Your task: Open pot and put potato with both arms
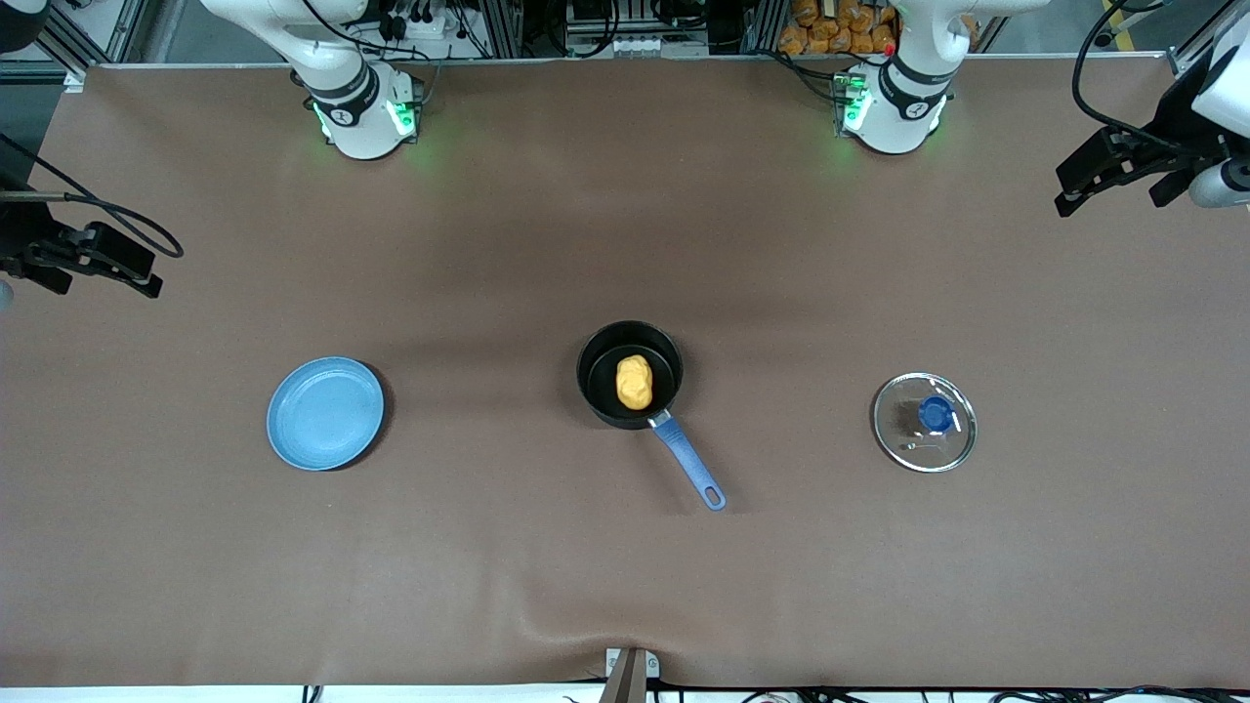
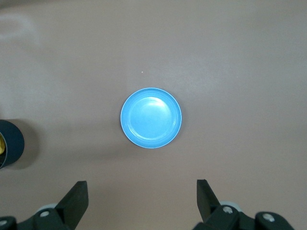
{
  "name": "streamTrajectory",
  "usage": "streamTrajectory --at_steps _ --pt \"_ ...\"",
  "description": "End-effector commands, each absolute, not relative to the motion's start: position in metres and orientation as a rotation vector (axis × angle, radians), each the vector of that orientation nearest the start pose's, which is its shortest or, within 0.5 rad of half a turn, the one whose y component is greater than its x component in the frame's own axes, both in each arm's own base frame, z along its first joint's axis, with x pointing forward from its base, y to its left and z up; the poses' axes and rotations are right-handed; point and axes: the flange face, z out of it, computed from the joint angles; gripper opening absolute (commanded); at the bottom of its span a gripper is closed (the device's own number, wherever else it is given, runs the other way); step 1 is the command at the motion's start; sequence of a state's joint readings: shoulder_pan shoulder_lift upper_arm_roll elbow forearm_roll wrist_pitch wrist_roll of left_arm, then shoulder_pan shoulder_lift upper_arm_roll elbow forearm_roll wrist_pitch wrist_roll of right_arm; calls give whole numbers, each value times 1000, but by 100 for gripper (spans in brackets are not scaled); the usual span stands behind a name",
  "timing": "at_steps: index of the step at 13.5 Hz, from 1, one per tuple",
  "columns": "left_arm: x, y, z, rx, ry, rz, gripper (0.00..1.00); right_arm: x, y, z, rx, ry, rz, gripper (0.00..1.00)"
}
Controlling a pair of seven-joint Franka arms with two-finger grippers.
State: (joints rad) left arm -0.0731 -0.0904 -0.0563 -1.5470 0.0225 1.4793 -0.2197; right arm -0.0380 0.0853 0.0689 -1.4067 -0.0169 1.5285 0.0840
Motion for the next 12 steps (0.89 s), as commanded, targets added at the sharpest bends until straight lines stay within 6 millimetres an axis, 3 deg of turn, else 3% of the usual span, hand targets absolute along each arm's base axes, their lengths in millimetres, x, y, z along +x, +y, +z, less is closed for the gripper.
streamTrajectory --at_steps 1,12 --pt "508 -67 669 -3131 -138 -21 100 570 15 654 -3187 76 -83 100" --pt "522 -61 663 -3131 -152 -11 100 574 21 651 -3195 54 -102 100"
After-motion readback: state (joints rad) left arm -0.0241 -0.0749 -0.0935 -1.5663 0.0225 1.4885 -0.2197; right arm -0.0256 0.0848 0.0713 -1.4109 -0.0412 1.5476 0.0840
